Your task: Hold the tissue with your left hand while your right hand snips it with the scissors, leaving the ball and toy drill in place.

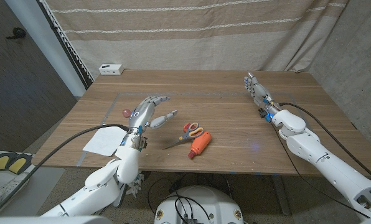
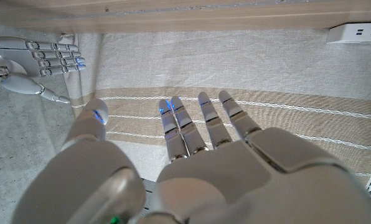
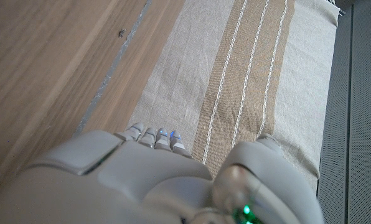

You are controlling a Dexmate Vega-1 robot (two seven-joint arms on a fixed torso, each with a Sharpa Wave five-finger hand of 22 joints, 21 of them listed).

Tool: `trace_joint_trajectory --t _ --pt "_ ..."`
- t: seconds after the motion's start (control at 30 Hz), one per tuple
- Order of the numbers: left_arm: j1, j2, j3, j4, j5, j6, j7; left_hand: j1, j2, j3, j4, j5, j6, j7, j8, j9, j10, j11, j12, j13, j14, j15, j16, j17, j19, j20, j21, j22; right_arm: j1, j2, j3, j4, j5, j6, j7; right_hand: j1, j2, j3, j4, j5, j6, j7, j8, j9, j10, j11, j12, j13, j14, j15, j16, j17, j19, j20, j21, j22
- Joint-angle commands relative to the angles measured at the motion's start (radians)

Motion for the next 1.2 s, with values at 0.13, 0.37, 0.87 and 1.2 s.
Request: trace_joint_trajectory --t 0.13,0.37,0.87,1.2 --pt "0.005 -0.011 0.033 -0.041 0.053 0.087 0.013 0.059 -0.008 -0.034 -0.003 -0.011 0.046 0.041 0.018 0.006 0.05 0.008 0.032 0.007 0.151 -0.165 0.018 -0.004 0.204 -0.161 0.064 0.001 0.0 -0.003 0.001 -0.001 0.003 -0.001 0.006 0.01 -0.001 0.001 -0.005 0.0 -0.009 0.007 0.004 0.004 -0.004 0.008 0.006 0.001 -0.072 0.005 0.005 0.002 -0.022 0.007 0.003 0.004" --pt "0.007 -0.015 0.044 -0.042 0.078 0.1 0.044 0.113 -0.008 -0.065 -0.004 -0.037 0.071 0.045 0.016 0.007 0.096 -0.002 0.036 0.008 0.204 -0.173 -0.004 -0.004 0.43 -0.181 0.123 -0.002 -0.001 -0.003 0.002 -0.004 0.005 -0.006 0.004 0.011 0.0 0.002 -0.006 -0.001 -0.012 0.007 0.004 0.004 -0.005 0.009 0.006 0.001 -0.072 0.005 0.005 0.002 -0.022 0.008 0.003 0.004" --pt "0.002 -0.045 0.089 -0.057 0.153 0.197 0.06 0.139 -0.003 -0.091 0.003 -0.065 0.13 0.033 0.03 0.008 0.202 -0.005 0.069 0.022 0.282 -0.175 0.003 0.002 0.496 -0.183 0.121 -0.003 0.002 -0.001 0.006 -0.002 0.018 -0.006 0.015 0.013 0.003 0.003 -0.007 -0.002 -0.023 0.014 0.002 0.004 -0.009 0.026 0.007 0.001 -0.074 0.029 0.005 0.002 -0.015 0.009 0.006 0.005" --pt "0.004 -0.046 0.12 -0.083 0.191 0.262 0.022 0.146 0.003 -0.097 0.006 -0.075 0.116 0.043 0.021 0.01 0.186 -0.008 0.059 0.03 0.289 -0.175 0.0 0.004 0.458 -0.194 0.098 0.0 -0.009 -0.007 0.014 -0.01 0.023 -0.009 0.006 0.016 0.006 0.004 -0.008 -0.004 -0.029 0.02 0.002 0.005 -0.035 0.043 -0.002 0.0 -0.08 0.054 0.004 0.002 -0.015 0.022 0.006 0.005"
